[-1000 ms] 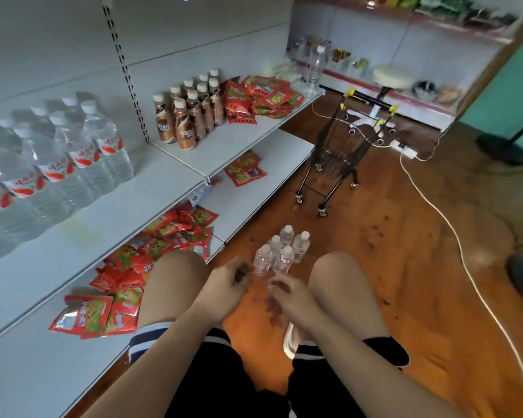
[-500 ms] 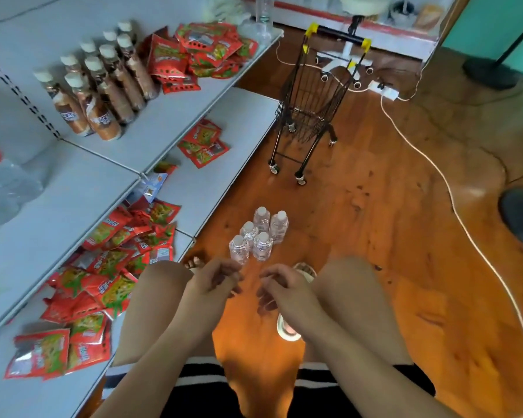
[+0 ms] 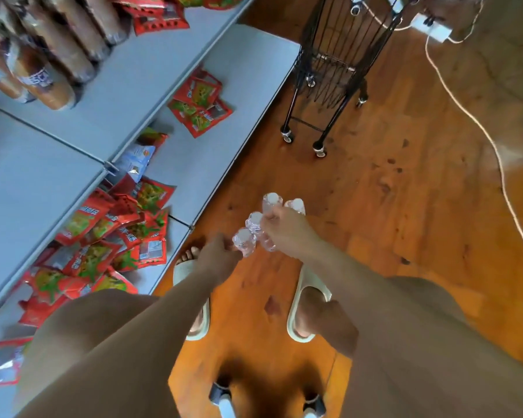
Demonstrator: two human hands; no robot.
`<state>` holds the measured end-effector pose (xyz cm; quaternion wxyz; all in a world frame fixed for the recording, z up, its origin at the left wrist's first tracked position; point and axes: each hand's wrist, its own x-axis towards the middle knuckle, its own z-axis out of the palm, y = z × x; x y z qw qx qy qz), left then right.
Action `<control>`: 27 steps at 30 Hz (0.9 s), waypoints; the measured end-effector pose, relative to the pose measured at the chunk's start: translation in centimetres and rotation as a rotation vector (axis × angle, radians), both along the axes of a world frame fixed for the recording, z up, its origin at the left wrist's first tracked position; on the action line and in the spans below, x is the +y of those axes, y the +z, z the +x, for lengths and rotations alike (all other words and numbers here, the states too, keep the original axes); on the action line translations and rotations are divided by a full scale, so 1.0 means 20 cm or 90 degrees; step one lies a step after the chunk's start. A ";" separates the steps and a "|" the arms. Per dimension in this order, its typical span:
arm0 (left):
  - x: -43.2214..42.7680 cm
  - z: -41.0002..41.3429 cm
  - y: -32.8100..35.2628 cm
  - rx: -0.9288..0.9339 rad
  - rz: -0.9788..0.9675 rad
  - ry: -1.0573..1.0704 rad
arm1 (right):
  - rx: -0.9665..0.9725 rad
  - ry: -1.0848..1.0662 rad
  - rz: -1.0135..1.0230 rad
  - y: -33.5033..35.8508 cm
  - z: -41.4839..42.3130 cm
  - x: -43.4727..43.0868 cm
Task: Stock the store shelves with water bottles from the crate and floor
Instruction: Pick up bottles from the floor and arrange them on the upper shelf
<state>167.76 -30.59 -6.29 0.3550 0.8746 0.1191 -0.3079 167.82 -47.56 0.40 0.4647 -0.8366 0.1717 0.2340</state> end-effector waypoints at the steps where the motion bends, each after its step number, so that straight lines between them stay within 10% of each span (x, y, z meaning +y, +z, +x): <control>1: 0.01 0.02 -0.09 0.026 0.022 0.011 | 0.018 0.024 -0.039 -0.06 0.02 -0.02; 16: -0.17 0.24 -0.70 0.005 0.033 -0.050 | 0.073 -0.064 -0.034 -0.33 0.11 -0.09; 27: -0.06 -0.03 -0.40 -0.013 0.066 -0.059 | 0.056 -0.071 -0.005 -0.22 0.01 -0.02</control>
